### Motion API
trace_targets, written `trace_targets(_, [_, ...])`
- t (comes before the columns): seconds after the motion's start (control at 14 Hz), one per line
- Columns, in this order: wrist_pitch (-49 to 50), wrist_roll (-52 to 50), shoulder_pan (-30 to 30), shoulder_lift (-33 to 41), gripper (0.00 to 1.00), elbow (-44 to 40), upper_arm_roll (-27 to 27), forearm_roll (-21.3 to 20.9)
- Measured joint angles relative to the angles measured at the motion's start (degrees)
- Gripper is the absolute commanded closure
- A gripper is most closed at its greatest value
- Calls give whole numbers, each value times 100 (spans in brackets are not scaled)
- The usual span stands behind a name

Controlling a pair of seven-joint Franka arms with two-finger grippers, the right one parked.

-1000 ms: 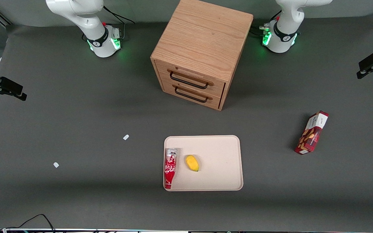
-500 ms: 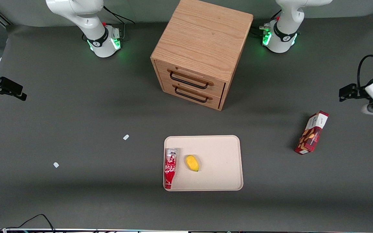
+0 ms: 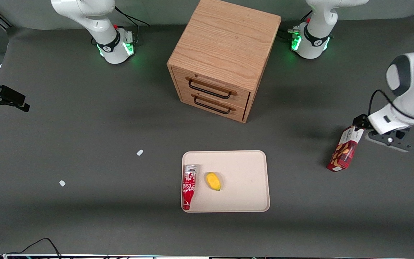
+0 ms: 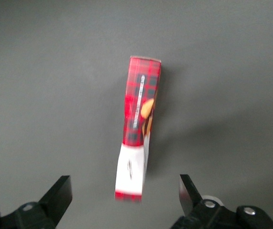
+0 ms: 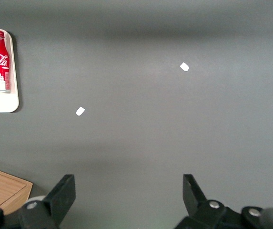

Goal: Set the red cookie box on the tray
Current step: 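Move the open left gripper down over the red plaid cookie box, then close the left gripper around the cookie box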

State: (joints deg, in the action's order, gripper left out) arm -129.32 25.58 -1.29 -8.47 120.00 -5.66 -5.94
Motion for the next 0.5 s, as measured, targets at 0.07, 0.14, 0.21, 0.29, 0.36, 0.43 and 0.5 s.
trace_targets(0.07, [-374, 79, -2, -222, 0, 90, -12, -2])
trace_targets(0.14, [-714, 169, -1, -453, 0, 159, -42, -6])
trace_targets(0.21, [-990, 252, -1, -663, 0, 203, -74, -6])
trace_targets(0.29, [-1224, 300, -1, -846, 0, 248, -96, -6])
trace_targets(0.36, [-1396, 320, -1, -988, 0, 269, -104, -2])
trace_targets(0.43, [-1531, 323, -2, -1101, 0, 275, -104, 10])
trace_targets(0.5, [-1633, 323, -3, -1190, 0, 276, -104, 61])
